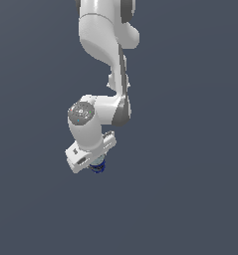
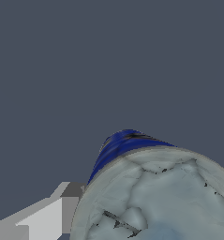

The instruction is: Pick up the object and move it to a goal position.

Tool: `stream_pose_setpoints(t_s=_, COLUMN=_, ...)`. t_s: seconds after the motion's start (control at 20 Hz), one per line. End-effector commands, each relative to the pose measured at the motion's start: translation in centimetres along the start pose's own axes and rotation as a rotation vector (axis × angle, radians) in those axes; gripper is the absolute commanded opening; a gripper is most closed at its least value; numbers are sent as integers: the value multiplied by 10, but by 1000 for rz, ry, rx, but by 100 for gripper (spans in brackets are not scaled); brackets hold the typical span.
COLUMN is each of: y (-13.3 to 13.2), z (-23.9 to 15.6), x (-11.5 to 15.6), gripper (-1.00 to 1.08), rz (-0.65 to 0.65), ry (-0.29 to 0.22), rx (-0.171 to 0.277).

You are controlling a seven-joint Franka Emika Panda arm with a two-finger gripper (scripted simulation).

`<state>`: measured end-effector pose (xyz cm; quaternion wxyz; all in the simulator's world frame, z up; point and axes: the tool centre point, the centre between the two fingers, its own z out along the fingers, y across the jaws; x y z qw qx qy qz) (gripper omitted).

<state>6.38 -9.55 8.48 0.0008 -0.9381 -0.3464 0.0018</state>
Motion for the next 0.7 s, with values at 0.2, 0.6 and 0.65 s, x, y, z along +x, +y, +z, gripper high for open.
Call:
stream_pose_setpoints(t_s=0.2, y=17, z=-4, x=14, gripper=-100, rz=0, ry=3, rx=-3)
stream_pose_setpoints(t_s=0.6, y=24, z=-5, x=21, gripper=-100, rz=0, ry=3, rx=-3)
stream_pose_setpoints(t_s=0.65, y=24, z=-5, x=21, gripper=-100, rz=0, ry=3, rx=-3)
